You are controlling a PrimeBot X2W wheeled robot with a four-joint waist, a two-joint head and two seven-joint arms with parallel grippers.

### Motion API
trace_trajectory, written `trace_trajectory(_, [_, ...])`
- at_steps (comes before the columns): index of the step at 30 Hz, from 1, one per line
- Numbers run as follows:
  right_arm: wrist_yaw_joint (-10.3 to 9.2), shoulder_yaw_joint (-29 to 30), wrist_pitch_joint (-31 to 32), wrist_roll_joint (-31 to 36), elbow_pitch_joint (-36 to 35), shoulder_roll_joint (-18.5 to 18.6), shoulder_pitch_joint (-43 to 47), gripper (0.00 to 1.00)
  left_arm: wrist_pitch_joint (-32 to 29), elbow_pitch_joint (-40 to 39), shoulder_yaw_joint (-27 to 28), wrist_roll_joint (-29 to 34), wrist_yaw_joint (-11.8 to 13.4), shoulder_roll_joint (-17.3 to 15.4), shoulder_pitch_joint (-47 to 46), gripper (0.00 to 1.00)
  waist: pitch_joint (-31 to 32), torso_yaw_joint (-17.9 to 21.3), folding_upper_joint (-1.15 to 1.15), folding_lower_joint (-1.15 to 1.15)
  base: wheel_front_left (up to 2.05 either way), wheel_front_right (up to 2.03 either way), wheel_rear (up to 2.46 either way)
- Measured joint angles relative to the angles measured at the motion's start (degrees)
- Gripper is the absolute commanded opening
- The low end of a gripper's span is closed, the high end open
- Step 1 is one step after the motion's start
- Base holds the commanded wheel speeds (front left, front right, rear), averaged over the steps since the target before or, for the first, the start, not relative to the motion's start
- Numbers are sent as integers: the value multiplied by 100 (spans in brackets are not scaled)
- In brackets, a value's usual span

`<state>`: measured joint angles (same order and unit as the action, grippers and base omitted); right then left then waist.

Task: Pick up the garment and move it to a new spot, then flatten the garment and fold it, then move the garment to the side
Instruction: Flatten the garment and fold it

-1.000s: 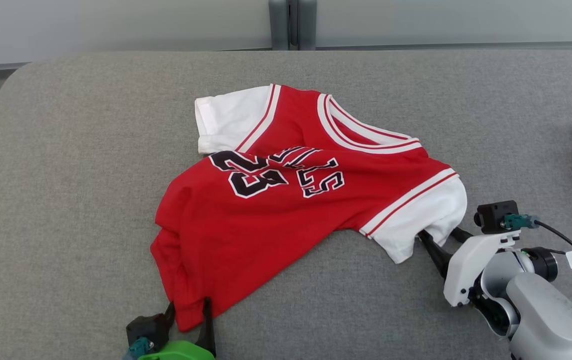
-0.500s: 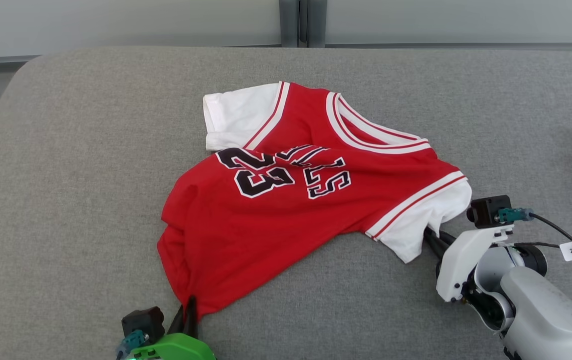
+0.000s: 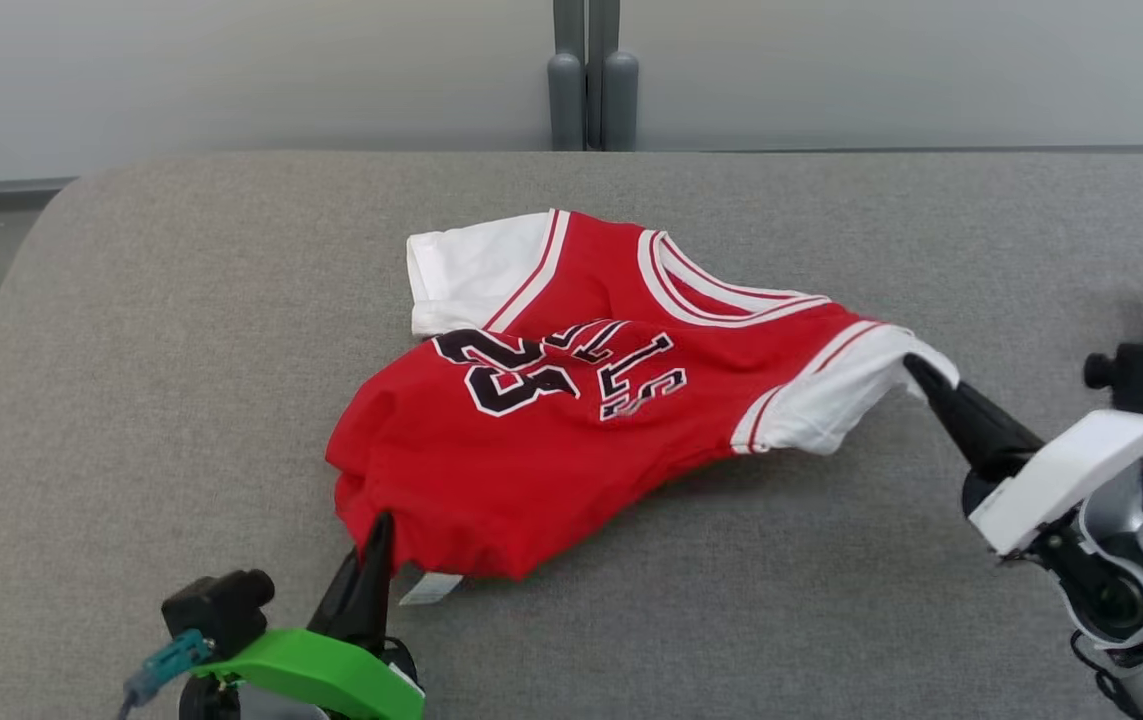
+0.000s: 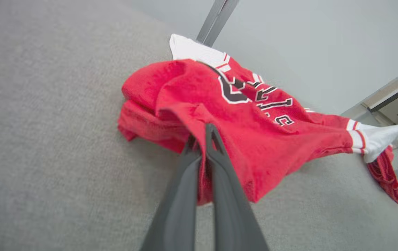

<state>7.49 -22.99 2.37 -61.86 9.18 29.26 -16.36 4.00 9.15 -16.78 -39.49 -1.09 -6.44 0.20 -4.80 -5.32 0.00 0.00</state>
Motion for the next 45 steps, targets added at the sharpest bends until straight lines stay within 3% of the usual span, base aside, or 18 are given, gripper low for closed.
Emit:
trace_trajectory(10, [0, 1479, 226, -812, -2366, 675, 438, 0, -1274, -3397, 389, -411, 268, -812, 254, 0, 247, 359, 0, 0, 0, 0, 0])
trace_trajectory(16, [0, 2270, 687, -1170, -3143, 805, 168, 0, -1936, -4515, 485, -801, 408, -978, -276, 0, 132, 543, 0, 0, 0, 0, 0])
trace_trajectory(20, [0, 2646, 1128, -1154, -3092, 955, -332, 0, -2402, -4620, 456, -880, 506, -1060, -1102, 0, -127, 615, 0, 0, 0, 0, 0])
trace_trajectory(26, [-1, 2736, 1806, -487, -1961, 825, -1918, 0, -3137, -3417, 194, -873, 645, -962, -3189, 0, -724, 643, 0, 0, 0, 0, 0])
trace_trajectory(31, [0, 2681, 2121, 588, -544, 172, -4046, 0, -3152, -1651, -5, -107, 730, -771, -5465, 0, -1397, 610, 0, 0, 0, 0, 0])
trace_trajectory(36, [0, 2601, 1764, 1625, 483, -611, -5713, 0, -2230, 87, 90, 486, 767, -445, -7082, 0, -2047, 594, 0, 2, 0, 0, 0])
trace_trajectory(40, [0, 2716, 955, 2285, 1045, -1033, -6769, 0, -1140, 1024, 313, 778, 703, -324, -8201, 0, -2513, 595, 0, 2, 0, 0, 0])
trace_trajectory(45, [0, 2684, 220, 2376, 1491, -1334, -7378, 0, 93, 2058, 377, 882, 483, -100, -8881, 0, -3025, 589, 0, 2, 0, 0, 0])
